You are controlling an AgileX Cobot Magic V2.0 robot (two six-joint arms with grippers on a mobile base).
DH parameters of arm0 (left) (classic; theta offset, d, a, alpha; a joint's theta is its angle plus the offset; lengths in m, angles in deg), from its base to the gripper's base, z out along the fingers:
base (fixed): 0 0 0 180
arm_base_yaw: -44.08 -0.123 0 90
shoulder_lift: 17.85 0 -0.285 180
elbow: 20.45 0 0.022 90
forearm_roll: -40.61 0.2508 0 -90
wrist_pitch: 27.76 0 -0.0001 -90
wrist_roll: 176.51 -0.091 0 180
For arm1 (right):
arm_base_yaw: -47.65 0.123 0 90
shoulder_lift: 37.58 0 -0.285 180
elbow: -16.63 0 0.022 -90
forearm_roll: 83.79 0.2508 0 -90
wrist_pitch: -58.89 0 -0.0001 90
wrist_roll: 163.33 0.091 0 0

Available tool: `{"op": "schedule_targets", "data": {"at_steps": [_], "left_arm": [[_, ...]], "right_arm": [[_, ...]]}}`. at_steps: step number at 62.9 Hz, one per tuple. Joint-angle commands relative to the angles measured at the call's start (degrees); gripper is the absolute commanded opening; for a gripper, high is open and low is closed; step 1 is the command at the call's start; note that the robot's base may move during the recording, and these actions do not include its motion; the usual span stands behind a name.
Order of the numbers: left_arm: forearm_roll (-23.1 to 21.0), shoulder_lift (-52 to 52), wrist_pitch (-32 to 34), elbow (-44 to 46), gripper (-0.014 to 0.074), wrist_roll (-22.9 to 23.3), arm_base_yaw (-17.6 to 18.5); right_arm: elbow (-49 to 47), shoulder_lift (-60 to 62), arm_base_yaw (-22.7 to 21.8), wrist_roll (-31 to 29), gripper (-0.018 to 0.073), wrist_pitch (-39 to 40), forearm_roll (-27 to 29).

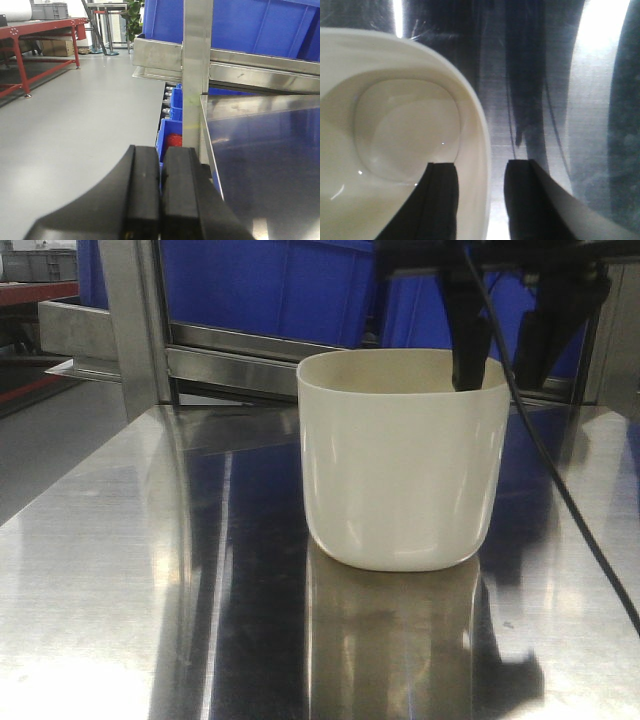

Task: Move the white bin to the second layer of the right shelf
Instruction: 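Close the right gripper on the white bin's rim and lift it, then raise the held white bin off the table with the right gripper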

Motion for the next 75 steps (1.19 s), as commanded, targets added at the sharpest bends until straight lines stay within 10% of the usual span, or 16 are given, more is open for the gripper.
{"op": "schedule_targets", "data": {"at_steps": [1,40,54,75], "left_arm": [[-0.4,-1.2,4.7,-1.5,0.0085,0.3,0.4],[-0.4,-1.2,4.7,-1.5,0.0085,0.3,0.4],[-0.4,-1.2,4.7,-1.5,0.0085,0.3,0.4],[-0.4,-1.2,4.7,-1.5,0.0085,0.3,0.4]], "right_arm": [[-1.6,2.2,-0.7,0.0,0.0340,2.1,-1.7],[1.2,2.2,-1.2,0.0,0.0335,5.1,-0.8],[1.2,3.1,-1.3,0.0,0.0036,5.5,0.6],[1.1,10.1,-4.1,-3.9,0.0055,7.7,0.7]]}}
